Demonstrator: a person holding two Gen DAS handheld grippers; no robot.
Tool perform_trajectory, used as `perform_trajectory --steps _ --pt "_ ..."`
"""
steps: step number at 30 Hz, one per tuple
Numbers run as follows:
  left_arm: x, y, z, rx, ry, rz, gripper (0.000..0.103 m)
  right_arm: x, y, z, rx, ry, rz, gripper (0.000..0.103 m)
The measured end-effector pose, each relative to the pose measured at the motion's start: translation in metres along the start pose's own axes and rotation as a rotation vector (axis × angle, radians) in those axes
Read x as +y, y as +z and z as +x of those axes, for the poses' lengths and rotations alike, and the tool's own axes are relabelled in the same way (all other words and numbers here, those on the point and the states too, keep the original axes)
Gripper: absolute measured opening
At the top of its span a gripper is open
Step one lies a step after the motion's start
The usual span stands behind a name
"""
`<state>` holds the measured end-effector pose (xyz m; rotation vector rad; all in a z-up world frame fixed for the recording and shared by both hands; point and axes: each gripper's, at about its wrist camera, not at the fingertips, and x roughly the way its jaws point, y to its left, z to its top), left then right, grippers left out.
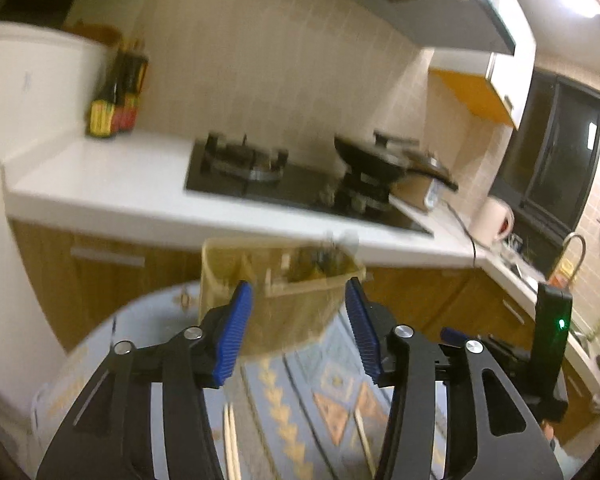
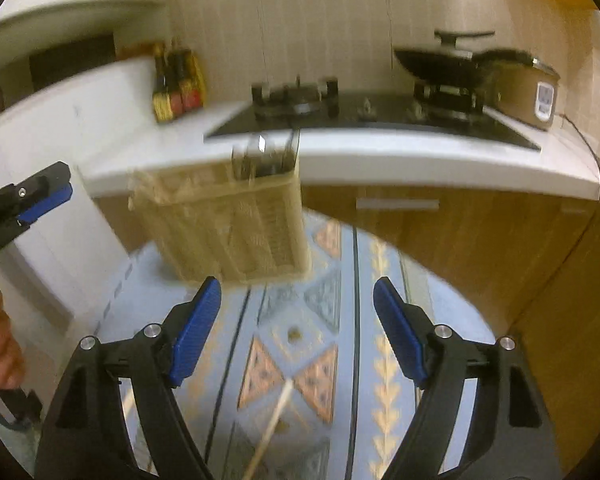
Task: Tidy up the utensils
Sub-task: 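Drop chopstick and spoon into the caddy by opening both tools, then grasp two wooden chopsticks with the left tool while the right tool grasps one chopstick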
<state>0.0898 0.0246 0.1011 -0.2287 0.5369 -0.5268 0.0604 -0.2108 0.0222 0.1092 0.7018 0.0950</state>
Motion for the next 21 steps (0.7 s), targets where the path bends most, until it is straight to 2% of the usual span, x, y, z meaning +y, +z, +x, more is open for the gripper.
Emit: perform_trajectory --steps 6,9,12,16,17,19,21 --pt "0.017 -0.033 0.002 0.171 0.04 -0.004 0.047 0.015 -0.03 0.013 0.218 0.022 0.009 0.075" --pt "0.035 -0.052 0.008 0.273 0.057 -0.052 0.047 0.018 -0.045 0.029 0.329 0.031 0.021 0.075" --pt "0.05 -0.072 0.021 0.381 0.055 -0.085 0.047 0.017 -0.056 0.039 0.414 0.057 0.063 0.075" --pt "0.054 -0.091 0.04 0.508 0.049 -0.068 0.045 0.016 -0.065 0.052 0.5 0.094 0.113 0.075" --pt "0.053 -0.095 0.044 0.529 0.051 -0.056 0.045 0.015 -0.07 0.057 0.547 0.124 0.134 0.074" --pt "0.052 -0.101 0.048 0.551 0.054 -0.043 0.045 0.014 -0.073 0.066 0.604 0.149 0.16 0.065" --pt "0.049 -0.105 0.052 0.567 0.044 -0.033 0.045 0.014 -0.077 0.072 0.647 0.13 0.167 0.054"
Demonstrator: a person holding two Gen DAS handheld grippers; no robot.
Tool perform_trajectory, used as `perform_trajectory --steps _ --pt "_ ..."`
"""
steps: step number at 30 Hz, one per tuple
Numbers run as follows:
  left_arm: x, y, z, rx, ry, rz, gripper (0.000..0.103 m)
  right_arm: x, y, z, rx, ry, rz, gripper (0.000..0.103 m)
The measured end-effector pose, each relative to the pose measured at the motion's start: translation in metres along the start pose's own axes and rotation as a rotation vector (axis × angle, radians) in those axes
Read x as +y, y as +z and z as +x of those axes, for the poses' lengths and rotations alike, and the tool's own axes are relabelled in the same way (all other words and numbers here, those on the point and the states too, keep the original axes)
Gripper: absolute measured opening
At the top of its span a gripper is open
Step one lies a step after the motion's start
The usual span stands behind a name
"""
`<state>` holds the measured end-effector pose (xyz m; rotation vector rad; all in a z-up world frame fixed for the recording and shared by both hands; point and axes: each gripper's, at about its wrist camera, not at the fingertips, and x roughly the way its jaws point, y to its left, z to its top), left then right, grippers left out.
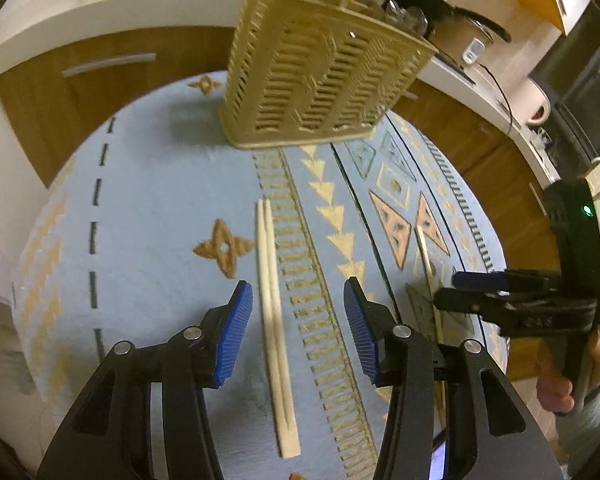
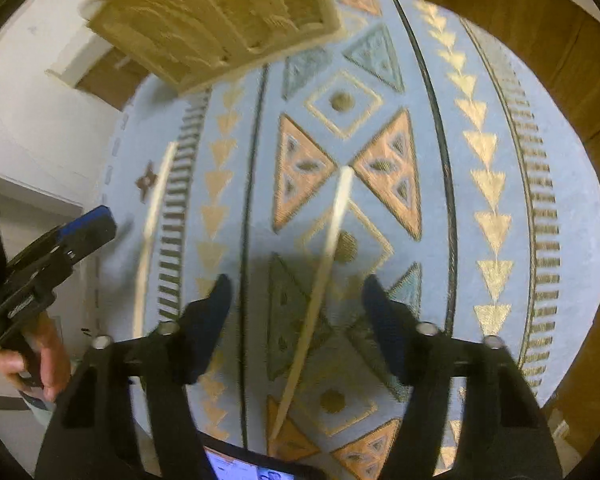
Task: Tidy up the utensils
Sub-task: 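Grasp two wooden chopsticks with the left tool while the right tool grasps one chopstick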
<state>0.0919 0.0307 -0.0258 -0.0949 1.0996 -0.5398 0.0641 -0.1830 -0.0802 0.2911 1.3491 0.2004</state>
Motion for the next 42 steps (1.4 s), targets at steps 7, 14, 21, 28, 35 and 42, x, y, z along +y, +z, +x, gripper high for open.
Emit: perform_trajectory --steps 7,14,21,28,35,42 --pt "-0.004 0.002 0.022 0.076 0.066 0.046 0.045 0.006 -0.001 0.012 0.04 -0.042 -0.002 0.033" --pt "-0.005 0.009 0.044 0.173 0.143 0.102 0.04 0.039 -0.003 0.025 0.056 -0.169 -0.097 0.02" --pt "-0.033 0.016 0.061 0.239 0.273 0.247 0.04 0.065 -0.004 0.034 0.053 -0.244 -0.174 0.007" --pt "-0.043 0.02 0.063 0.222 0.307 0.247 0.012 0.06 0.0 0.023 0.012 -0.237 -0.172 0.005" --pt "-0.048 0.028 0.06 0.179 0.272 0.185 0.01 0.045 0.011 0.01 -0.013 -0.253 -0.177 0.005" --pt "-0.044 0.035 0.051 0.161 0.263 0.149 0.01 0.015 0.015 0.01 0.011 -0.254 -0.157 0.005"
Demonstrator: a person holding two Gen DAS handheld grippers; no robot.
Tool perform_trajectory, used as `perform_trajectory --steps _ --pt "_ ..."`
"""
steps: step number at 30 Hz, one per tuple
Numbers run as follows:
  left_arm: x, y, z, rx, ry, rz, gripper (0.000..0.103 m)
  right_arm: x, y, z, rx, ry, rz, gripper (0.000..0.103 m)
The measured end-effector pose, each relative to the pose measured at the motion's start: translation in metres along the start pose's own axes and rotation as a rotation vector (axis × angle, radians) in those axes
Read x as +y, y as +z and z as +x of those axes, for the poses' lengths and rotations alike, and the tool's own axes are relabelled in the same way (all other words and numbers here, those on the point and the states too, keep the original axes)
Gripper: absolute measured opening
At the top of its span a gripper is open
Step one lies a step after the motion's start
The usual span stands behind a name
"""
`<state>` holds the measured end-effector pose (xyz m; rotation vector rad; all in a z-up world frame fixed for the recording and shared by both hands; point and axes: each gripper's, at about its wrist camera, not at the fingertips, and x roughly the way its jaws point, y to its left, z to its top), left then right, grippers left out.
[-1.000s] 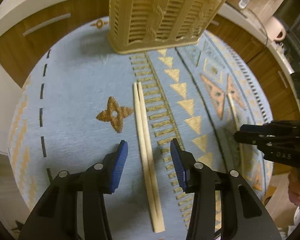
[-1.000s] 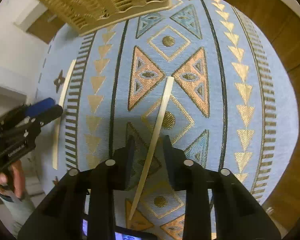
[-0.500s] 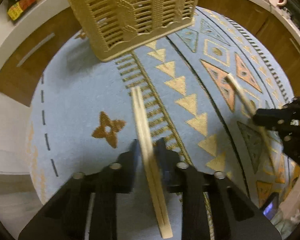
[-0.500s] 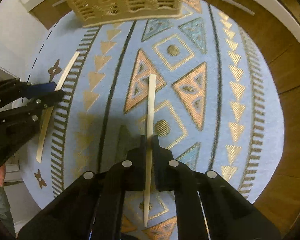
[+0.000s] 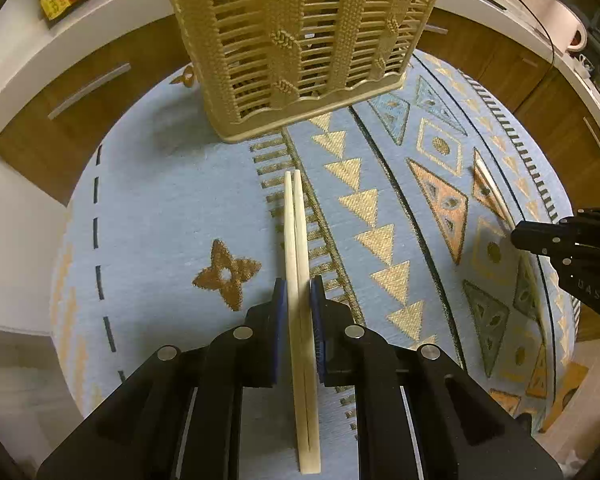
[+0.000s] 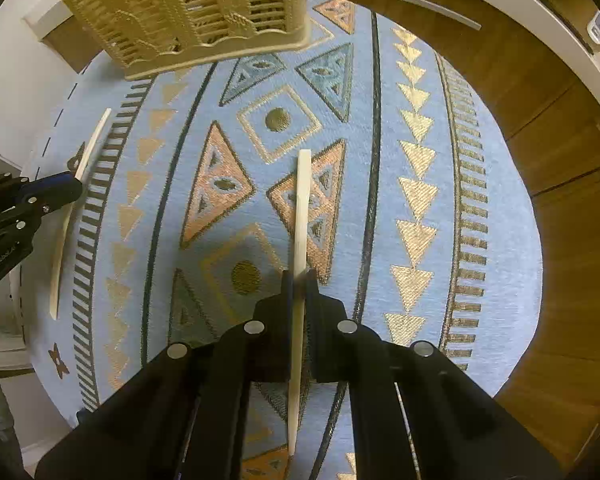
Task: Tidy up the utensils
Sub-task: 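Grasp two wooden chopsticks with the left tool while the right tool grasps one chopstick, then lift the chopsticks over the beige caddy with both tools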
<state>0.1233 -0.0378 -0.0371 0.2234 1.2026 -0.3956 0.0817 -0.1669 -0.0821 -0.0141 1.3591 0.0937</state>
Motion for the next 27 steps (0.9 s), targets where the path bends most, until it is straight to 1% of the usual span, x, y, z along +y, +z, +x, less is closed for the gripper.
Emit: perform_trajectory --steps 3,5,6,7,8,10,11,12,13,14,15,16,19,20,21,23,27 --pt "0.005 0.002 -0.004 -0.029 -0.011 -0.008 0.01 -0.004 0.001 -0.007 -0.02 0.033 0.001 0.005" --pt "0.009 0.0 -0.017 -0.086 -0.04 -0.016 0.01 -0.007 -0.001 -0.02 -0.061 0.062 -0.001 0.005" --pt "0.01 -0.003 -0.027 -0.128 -0.059 -0.021 0.01 -0.019 0.002 -0.029 -0.083 0.079 -0.003 0.005" --pt "0.01 -0.003 -0.035 -0.16 -0.07 -0.028 0.01 -0.019 0.002 -0.035 -0.108 0.094 -0.004 0.005" --pt "0.012 -0.004 -0.044 -0.194 -0.08 -0.034 0.01 -0.019 0.002 -0.044 -0.143 0.122 -0.003 0.005" --pt "0.014 -0.006 -0.065 -0.289 -0.087 -0.052 0.01 -0.021 0.001 -0.059 -0.212 0.192 0.001 0.005" --pt "0.015 -0.006 -0.077 -0.345 -0.084 -0.066 0.01 -0.022 0.003 -0.07 -0.262 0.224 0.006 0.005" --pt "0.015 -0.007 -0.09 -0.404 -0.093 -0.079 0.01 -0.024 0.0 -0.08 -0.3 0.247 0.007 0.005" --pt "0.015 -0.006 -0.099 -0.439 -0.097 -0.087 0.01 -0.025 0.0 -0.089 -0.338 0.267 0.007 0.005" --pt "0.015 -0.006 -0.109 -0.48 -0.102 -0.099 0.01 -0.024 0.001 -0.101 -0.388 0.285 0.007 0.005" --pt "0.017 -0.005 -0.123 -0.541 -0.113 -0.112 0.01 -0.023 0.003 -0.112 -0.433 0.296 0.006 0.005" --pt "0.017 -0.004 -0.132 -0.574 -0.117 -0.117 0.01 -0.025 0.005 -0.126 -0.492 0.311 0.003 0.005" --pt "0.018 0.003 -0.164 -0.714 -0.116 -0.141 0.01 -0.025 0.008 -0.15 -0.61 0.328 0.003 0.005" --pt "0.017 0.008 -0.172 -0.759 -0.115 -0.147 0.01 -0.013 0.016 -0.157 -0.662 0.327 0.006 0.005" --pt "0.013 0.017 -0.178 -0.795 -0.109 -0.152 0.01 -0.013 0.02 -0.163 -0.697 0.325 0.007 0.005" --pt "0.011 0.026 -0.191 -0.861 -0.113 -0.159 0.01 -0.014 0.031 -0.181 -0.791 0.31 0.006 0.005" --pt "0.003 0.043 -0.207 -0.962 -0.1 -0.171 0.01 -0.017 0.045 -0.203 -0.931 0.266 0.01 0.005"
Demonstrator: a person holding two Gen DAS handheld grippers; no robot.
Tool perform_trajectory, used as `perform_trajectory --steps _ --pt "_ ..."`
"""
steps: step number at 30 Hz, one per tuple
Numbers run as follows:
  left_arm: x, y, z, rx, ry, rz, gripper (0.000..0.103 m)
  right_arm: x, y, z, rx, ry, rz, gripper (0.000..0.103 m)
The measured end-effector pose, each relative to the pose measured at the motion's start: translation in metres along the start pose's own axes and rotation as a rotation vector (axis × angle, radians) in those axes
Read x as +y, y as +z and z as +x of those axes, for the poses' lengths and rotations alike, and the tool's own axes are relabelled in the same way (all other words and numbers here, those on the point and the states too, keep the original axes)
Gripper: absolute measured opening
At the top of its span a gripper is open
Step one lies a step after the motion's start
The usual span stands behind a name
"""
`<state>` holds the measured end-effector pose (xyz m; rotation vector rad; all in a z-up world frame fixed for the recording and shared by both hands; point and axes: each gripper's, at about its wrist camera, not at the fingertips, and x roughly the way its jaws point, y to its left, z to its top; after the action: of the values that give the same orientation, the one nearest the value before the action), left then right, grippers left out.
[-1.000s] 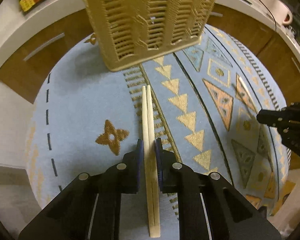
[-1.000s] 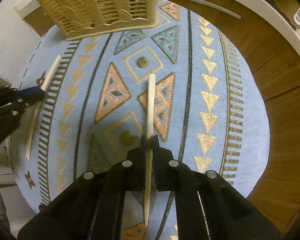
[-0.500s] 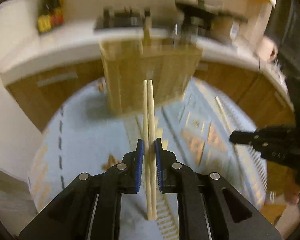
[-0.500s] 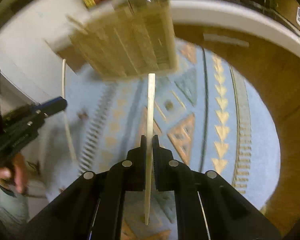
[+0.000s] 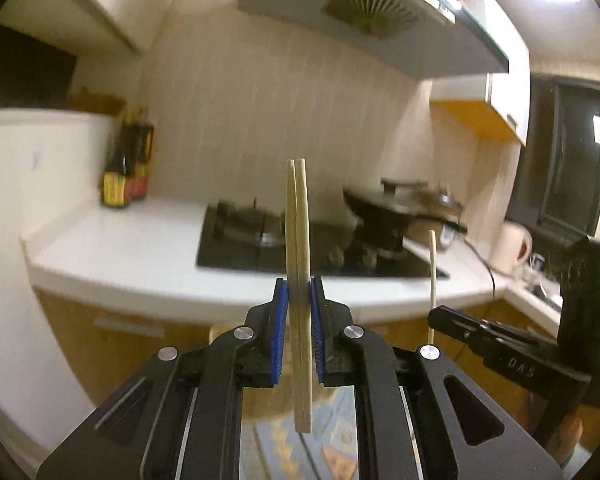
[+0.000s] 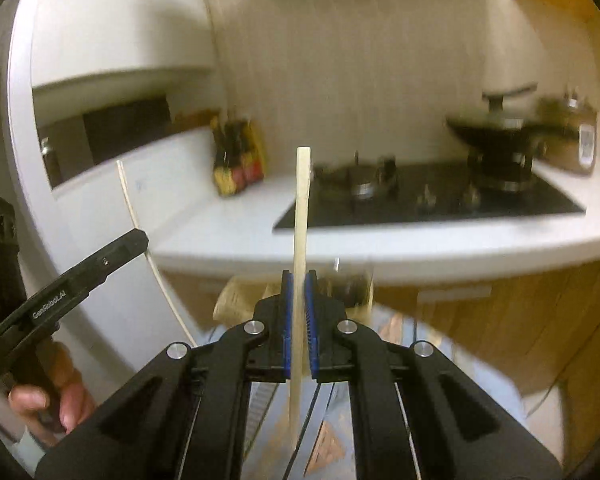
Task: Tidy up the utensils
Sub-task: 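Lift the chopsticks over the beige caddy with both tools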
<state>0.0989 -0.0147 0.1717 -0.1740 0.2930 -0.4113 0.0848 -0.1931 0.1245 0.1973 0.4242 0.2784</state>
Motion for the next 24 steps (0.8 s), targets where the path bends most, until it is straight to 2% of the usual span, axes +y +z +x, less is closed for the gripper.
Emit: perform_trajectory --steps 5,11,19,24 --pt "-0.015 0.014 0.012 -0.089 0.005 0.01 0.01 -0.011 0.019 0.016 -0.148 -0.006 -0.007 0.005" --pt "-0.02 0.015 0.038 -0.152 0.021 0.025 0.01 -0.027 0.027 0.043 -0.219 -0.032 -0.004 0.005" --pt "-0.019 0.005 0.073 -0.14 0.064 0.064 0.01 -0.043 0.025 0.081 -0.283 -0.096 -0.031 0.005" --pt "-0.01 -0.007 0.091 -0.105 0.082 0.054 0.01 -0.051 0.019 0.104 -0.266 -0.096 -0.019 0.005"
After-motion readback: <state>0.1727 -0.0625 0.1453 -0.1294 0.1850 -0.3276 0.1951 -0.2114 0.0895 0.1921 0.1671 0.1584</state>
